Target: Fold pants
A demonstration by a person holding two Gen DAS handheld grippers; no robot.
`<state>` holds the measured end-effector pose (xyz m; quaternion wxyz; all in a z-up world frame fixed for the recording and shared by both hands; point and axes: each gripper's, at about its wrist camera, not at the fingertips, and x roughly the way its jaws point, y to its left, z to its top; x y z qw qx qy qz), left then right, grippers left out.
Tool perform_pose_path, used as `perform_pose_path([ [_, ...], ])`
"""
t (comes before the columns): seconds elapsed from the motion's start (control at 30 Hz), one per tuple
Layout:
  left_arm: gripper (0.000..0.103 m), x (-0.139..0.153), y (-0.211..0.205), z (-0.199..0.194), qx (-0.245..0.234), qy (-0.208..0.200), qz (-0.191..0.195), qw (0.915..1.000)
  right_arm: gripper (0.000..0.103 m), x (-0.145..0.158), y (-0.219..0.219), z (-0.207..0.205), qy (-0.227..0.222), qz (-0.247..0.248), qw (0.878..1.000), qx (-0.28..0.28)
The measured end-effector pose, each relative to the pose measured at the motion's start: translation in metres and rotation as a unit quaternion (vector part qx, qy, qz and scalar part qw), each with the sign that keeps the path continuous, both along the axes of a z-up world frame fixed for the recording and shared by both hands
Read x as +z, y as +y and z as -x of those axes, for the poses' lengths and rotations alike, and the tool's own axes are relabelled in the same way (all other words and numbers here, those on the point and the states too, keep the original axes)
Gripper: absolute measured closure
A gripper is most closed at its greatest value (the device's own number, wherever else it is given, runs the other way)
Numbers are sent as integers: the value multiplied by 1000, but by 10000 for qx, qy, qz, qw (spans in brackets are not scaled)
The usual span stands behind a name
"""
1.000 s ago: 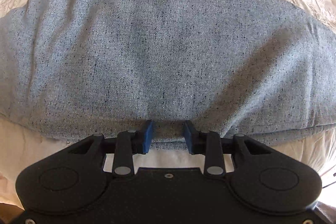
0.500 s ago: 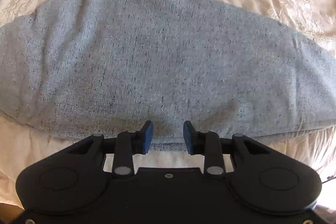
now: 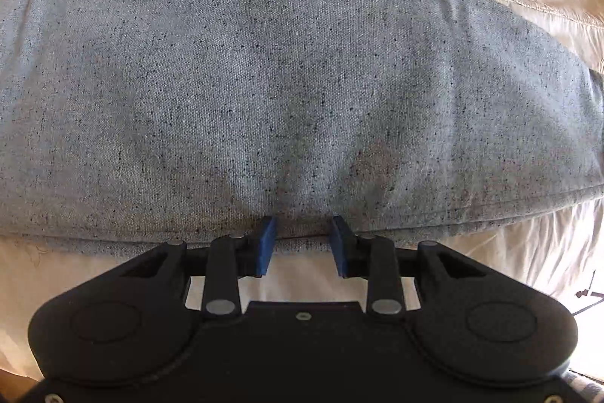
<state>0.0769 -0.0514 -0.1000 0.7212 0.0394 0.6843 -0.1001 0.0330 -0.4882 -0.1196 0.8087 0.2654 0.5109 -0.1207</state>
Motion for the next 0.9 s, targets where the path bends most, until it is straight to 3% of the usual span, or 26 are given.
perform_pose_path([
  [0.2, 60, -1, 10, 1, 206, 127, 106, 9997, 65, -41, -14, -15, 474, -559, 9972, 163],
  [0.33, 61, -8, 11, -1, 266, 119, 68, 9996, 63, -58, -13, -6, 554, -1258, 9898, 380],
  [0.47, 63, -7, 10, -2, 190, 145, -10, 9997, 61, -60, -9, 2, 414, -1343, 9896, 323],
  [0.5, 64, -3, 8, -2, 197, 162, -1, 9997, 66, -60, -9, 4, 410, -1354, 9895, 283],
  [0.57, 65, 10, 6, -6, 206, 143, 176, 9995, 91, -56, -8, 6, 369, -1337, 9898, 308],
  [0.77, 65, 47, -21, -43, 159, -335, 583, 9976, 94, -35, 5, 16, 241, -969, 9945, 328],
  [0.9, 65, 45, -50, -78, 102, -522, 640, 9965, 93, -36, 12, 15, 290, -877, 9956, 178],
])
